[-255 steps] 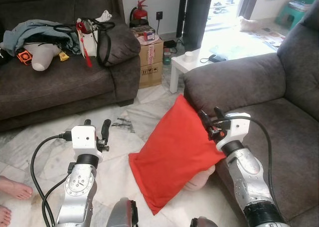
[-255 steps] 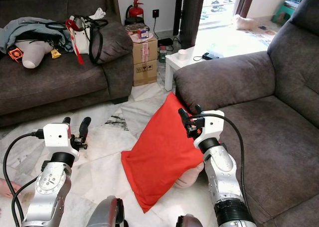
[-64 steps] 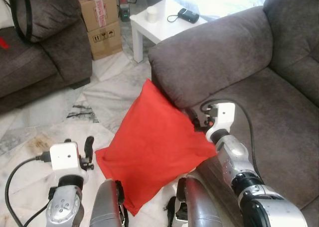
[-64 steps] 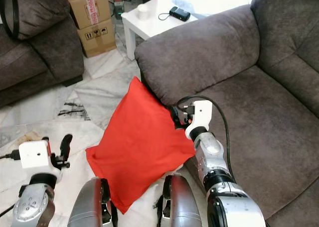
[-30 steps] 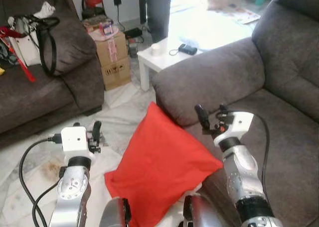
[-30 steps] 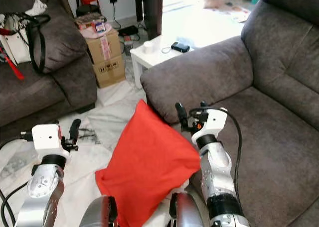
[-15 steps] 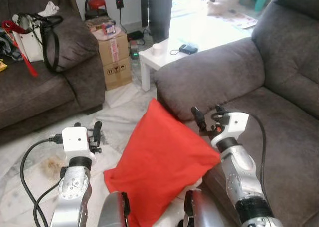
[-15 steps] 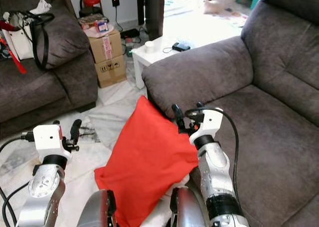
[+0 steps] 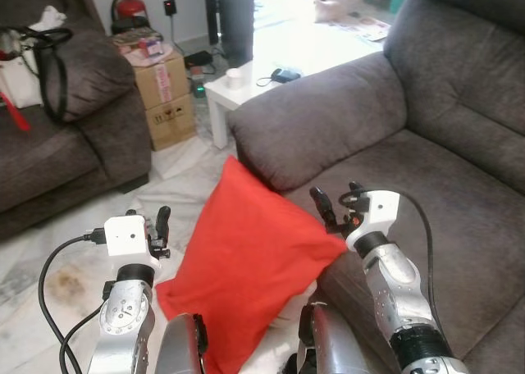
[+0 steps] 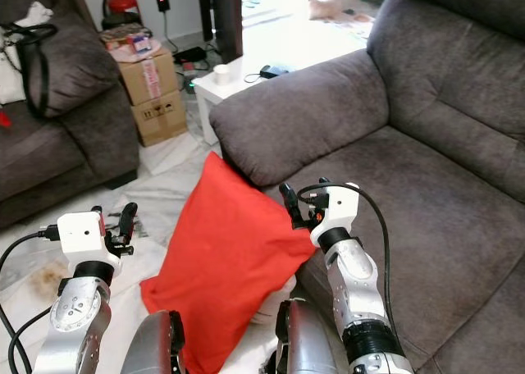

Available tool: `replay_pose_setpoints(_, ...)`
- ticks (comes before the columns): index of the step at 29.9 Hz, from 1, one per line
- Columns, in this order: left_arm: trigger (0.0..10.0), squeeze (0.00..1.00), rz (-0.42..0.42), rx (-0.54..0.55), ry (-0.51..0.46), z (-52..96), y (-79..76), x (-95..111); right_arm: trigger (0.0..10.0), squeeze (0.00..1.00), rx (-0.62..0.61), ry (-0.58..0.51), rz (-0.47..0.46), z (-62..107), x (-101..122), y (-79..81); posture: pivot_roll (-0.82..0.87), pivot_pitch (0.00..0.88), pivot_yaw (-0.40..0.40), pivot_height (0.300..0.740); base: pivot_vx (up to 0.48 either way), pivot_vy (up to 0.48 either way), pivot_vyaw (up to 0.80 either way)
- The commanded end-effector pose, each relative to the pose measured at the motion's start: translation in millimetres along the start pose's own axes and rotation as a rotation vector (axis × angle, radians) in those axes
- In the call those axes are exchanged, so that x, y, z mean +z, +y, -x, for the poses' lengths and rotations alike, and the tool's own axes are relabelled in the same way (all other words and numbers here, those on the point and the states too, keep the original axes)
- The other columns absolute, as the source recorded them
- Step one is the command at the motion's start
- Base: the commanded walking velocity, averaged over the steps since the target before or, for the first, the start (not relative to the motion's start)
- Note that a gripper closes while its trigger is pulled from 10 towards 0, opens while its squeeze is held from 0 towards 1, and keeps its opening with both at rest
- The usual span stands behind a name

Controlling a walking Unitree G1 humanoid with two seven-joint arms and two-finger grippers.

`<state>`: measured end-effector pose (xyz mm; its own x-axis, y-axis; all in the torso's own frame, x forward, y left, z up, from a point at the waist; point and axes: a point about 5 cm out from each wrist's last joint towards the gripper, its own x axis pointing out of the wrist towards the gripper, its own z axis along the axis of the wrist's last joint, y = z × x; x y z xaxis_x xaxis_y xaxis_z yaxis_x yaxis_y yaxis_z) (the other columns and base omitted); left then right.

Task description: Move the pillow to the sofa from floor

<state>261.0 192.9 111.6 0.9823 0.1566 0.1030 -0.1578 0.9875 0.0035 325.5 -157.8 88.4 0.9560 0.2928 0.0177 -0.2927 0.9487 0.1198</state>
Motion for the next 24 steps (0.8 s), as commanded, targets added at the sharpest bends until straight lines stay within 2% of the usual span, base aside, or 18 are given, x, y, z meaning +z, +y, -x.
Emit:
replay_pose_setpoints(1, 10.0, 0.0, -0.008, 0.004, 0.033, 2.8, 3.1, -6.1, 10.0, 0.0, 0.022, 0.006, 0.014, -2.3, 0.9, 2.1, 0.05, 0.138, -0.034, 0.574, 0.0, 0.0, 0.0)
replay_pose_setpoints(14, 10.0, 0.0, -0.015, -0.019, 0.067, 5.6, -2.1, -13.4, 10.0, 0.0, 0.036, 0.053, 0.031, 1.0, -8.8, 1.1, 0.04, 0.142, -0.044, 0.574, 0.0, 0.0, 0.74)
replay_pose_setpoints(24, 10.0, 0.0, -0.016, -0.029, 0.075, 7.4, -3.6, -16.1, 10.0, 0.0, 0.023, 0.077, 0.018, -0.6, -12.2, -0.8, 0.04, 0.15, -0.052, 0.574, 0.0, 0.0, 0.0)
